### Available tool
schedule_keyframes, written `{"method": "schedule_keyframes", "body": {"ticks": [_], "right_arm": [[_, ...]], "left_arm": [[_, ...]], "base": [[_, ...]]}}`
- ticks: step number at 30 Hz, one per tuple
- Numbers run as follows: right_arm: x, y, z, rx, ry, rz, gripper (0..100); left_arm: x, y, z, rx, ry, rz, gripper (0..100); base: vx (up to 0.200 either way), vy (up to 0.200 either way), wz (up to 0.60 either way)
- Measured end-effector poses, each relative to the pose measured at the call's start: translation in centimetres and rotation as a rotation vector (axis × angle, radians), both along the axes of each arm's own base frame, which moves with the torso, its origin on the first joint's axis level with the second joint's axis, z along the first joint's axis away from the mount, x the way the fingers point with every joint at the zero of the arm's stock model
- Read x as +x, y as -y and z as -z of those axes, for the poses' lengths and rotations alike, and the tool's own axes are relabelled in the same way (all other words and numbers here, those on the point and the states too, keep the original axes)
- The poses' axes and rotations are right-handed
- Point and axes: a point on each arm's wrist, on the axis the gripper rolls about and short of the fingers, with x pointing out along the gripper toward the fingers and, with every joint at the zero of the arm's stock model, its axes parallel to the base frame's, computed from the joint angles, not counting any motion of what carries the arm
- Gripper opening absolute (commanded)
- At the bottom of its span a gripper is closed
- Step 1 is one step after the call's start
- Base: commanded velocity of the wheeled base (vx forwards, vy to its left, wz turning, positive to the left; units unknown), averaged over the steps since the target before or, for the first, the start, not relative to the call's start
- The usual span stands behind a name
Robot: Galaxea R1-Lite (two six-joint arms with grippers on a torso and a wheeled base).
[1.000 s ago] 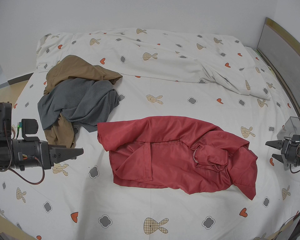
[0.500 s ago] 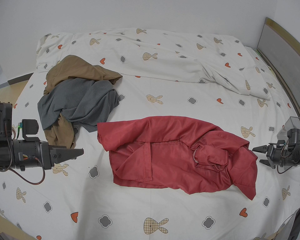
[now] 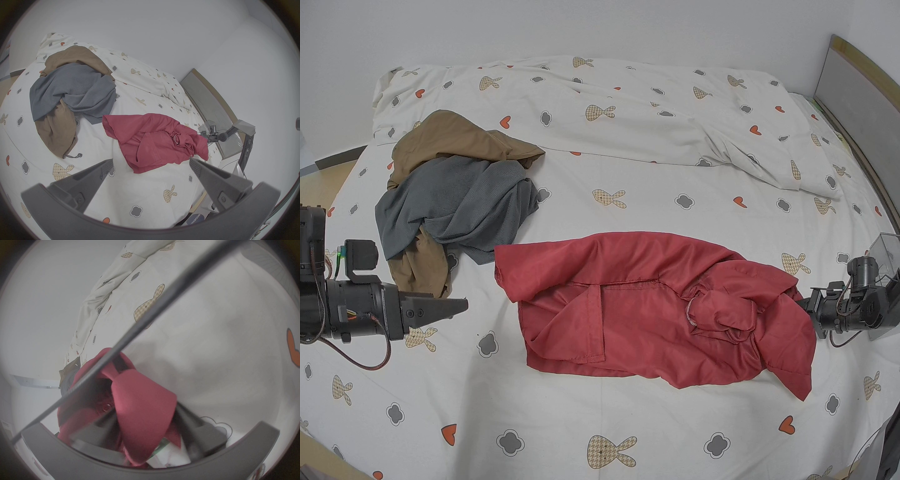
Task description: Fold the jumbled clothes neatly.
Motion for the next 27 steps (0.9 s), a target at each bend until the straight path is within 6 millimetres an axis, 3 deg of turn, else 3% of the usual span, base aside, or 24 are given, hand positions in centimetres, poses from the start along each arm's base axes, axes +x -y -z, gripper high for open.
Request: {"method": "schedule_keyframes", "body": {"ticks": [6,11,20,27], "right_arm": [[-0.1,0.2,-0.3,0.002,0.007,0.007,0],[-0.4,0.5,-2.8,0.01,0.062,0.042,0],[-0.1,1.2,-11.6,0.029,0.28,0.117,0],[0.7,1.7,-16.6,-0.003,0.378,0.124,0]], "left_arm": [[0.0,0.0,0.1,0.0,-0.003,0.0,100],[0.0,0.0,0.1,0.0,-0.005,0.001,100],[0.1,0.0,0.2,0.001,-0.01,0.002,100],[0.1,0.0,0.3,0.001,-0.011,0.001,100]], "base": [[0.0,0.0,0.0],[0.0,0.0,0.0],[0.0,0.0,0.0],[0.0,0.0,0.0]]}}
